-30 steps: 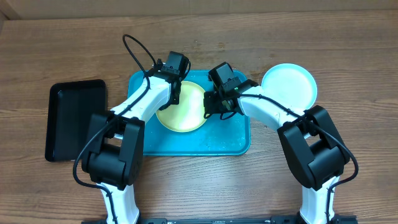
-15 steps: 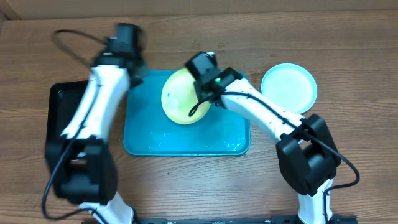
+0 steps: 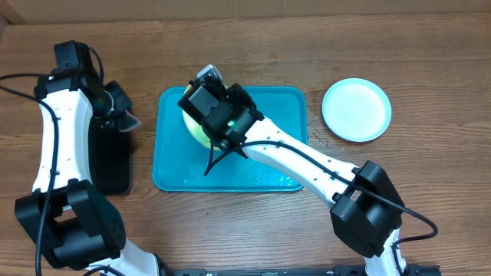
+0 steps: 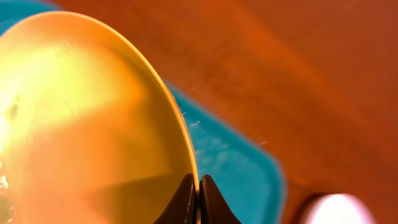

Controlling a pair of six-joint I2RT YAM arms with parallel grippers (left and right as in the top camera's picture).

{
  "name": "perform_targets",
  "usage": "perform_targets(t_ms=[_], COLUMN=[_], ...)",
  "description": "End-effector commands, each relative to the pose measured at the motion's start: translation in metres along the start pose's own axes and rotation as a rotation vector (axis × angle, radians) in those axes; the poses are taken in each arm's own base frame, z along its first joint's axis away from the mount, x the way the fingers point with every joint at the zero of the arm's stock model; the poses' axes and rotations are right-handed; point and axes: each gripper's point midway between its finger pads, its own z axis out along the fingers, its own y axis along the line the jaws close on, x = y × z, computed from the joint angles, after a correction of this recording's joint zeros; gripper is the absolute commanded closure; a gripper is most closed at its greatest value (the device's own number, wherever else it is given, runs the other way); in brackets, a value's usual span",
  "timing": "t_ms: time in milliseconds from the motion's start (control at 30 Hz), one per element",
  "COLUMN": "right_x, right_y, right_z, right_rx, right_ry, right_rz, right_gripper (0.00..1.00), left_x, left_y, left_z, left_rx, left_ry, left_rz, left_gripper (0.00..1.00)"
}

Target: Clean dirty plates on tray and stack at the side

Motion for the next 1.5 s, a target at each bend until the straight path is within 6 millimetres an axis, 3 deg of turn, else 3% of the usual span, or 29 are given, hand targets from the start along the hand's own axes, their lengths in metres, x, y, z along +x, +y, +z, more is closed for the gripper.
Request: perform_targets(t_ms=[0, 167, 233, 400, 667, 833, 933, 1200, 1467], right_x=[0.008, 0.047, 0.07, 0.098, 0.118, 0.12, 0.12, 0.122, 0.124], right_y=[0.012, 0.016, 0.002, -0.008, 0.004, 0.012, 0.012, 0.013, 0.026], right_z=[0.008, 0.023, 0.048, 0.072, 0.078, 0.074, 0.074, 0.073, 0.064], right_rx=[-0.249, -0.476, -0.44, -0.415, -0.457, -0.5, -0.499, -0.5, -0.546], right_ry=[0.093, 0.29, 0.361, 0.414, 0.449, 0.463, 0.463, 0.471, 0.464], right_rz=[0.19, 0.302, 0.404, 0.483, 0.489, 0.492, 0.492, 0.481, 0.371], right_gripper=[0.96, 0.96, 0.96, 0.96, 0.96, 0.96, 0.96, 0.96, 0.96], left_x=[0.011, 0.026, 0.04, 0.072, 0.131, 0.153, 0.151, 0.118, 0.091], left_y=[-0.039, -0.064, -0.081, -0.11, -0.133, -0.138, -0.13, -0.1, -0.118], left_z=[-0.007, -0.006, -0.002, 0.009, 0.053, 0.077, 0.086, 0.103, 0.101], left_rx=[0.163, 0.195, 0.207, 0.221, 0.246, 0.269, 0.215, 0.013, 0.054], left_ry=[0.035, 0.059, 0.078, 0.109, 0.154, 0.139, 0.103, -0.077, -0.226], left_rz=[0.13, 0.19, 0.248, 0.401, 0.502, 0.537, 0.536, 0.516, 0.52], left_gripper=[0.96, 0.96, 0.96, 0.96, 0.96, 0.96, 0.96, 0.96, 0.96])
